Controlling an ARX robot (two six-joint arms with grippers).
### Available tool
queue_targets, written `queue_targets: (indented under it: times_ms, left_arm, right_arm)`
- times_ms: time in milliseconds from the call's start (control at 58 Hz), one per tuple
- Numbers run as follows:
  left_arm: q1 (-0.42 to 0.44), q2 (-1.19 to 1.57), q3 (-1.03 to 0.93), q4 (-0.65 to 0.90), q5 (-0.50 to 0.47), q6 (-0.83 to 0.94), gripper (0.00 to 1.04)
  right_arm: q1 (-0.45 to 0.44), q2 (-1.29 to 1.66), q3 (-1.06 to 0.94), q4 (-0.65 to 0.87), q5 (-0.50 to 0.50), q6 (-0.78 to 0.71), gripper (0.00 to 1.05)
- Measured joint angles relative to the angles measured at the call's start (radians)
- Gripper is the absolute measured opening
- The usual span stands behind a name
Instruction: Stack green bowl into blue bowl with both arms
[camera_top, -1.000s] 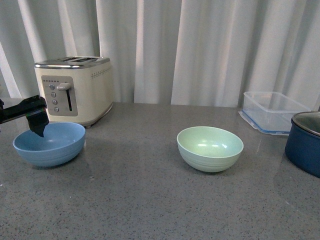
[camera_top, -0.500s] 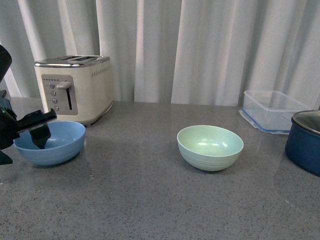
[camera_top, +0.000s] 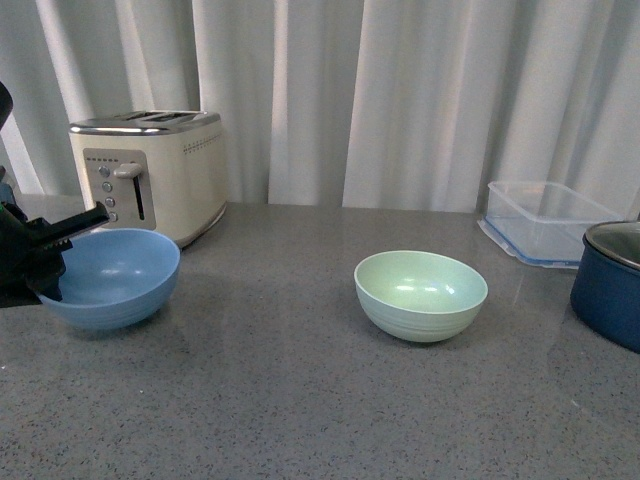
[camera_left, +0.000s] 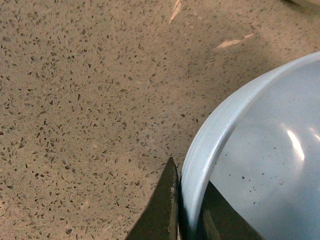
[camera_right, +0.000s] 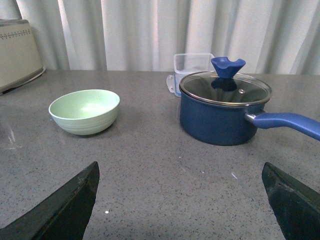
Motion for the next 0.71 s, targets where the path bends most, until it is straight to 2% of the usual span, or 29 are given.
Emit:
queue_targets:
  times_ms: [224,466,707]
  left_arm:
    - [-0.048,-0.047,-0.001,0.01,0.011,0.0,0.04]
    - [-0.192,-0.039,0.009,0.026,0.041,-0.027,0.04]
    - [-0.267,0.032,0.053,0.035,0.052,-0.07,0.04]
  right_arm:
    - [0.0,0.0,0.0,0.0,0.0,0.0,0.95]
    - [0.0,0.0,0.0,0.0,0.0,0.0,0.95]
    - [0.0,0.0,0.0,0.0,0.0,0.0,0.95]
